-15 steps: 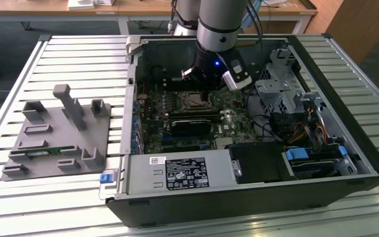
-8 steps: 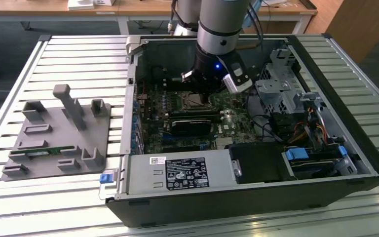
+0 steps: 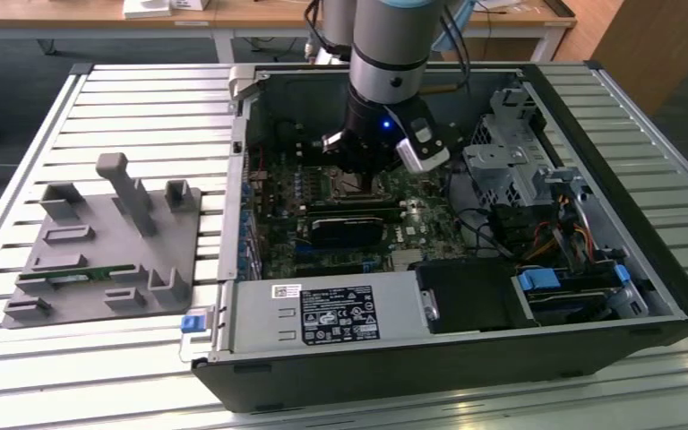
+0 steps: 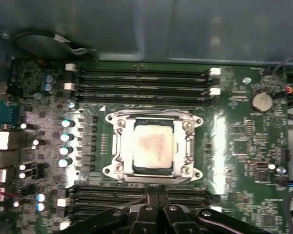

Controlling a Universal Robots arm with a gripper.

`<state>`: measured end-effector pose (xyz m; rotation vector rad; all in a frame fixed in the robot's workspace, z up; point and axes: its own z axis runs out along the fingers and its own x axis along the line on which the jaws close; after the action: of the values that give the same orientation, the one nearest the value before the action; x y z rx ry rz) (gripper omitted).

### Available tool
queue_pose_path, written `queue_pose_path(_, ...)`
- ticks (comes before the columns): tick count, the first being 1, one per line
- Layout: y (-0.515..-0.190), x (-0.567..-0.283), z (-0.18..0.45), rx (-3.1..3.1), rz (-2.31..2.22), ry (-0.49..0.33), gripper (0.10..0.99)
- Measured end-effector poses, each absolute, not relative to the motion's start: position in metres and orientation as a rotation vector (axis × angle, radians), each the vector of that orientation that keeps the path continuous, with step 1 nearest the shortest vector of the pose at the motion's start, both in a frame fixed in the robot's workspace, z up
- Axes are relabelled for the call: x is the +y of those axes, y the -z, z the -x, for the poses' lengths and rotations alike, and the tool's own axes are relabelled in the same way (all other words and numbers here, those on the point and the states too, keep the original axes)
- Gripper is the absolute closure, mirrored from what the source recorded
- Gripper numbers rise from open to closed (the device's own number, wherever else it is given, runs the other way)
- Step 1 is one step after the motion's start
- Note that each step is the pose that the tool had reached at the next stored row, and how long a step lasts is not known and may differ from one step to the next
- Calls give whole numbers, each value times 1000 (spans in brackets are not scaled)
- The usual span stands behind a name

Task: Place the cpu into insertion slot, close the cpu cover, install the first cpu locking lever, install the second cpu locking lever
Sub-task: 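Install the second cpu locking lever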

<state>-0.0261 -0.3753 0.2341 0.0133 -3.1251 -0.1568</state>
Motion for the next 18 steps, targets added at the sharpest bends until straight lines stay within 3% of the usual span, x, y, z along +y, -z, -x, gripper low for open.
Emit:
queue_pose_path(12,-232,-384,42,-3121,-11,235,980)
queue_pose_path(18,-226,-387,45,-3120,-10,236,980)
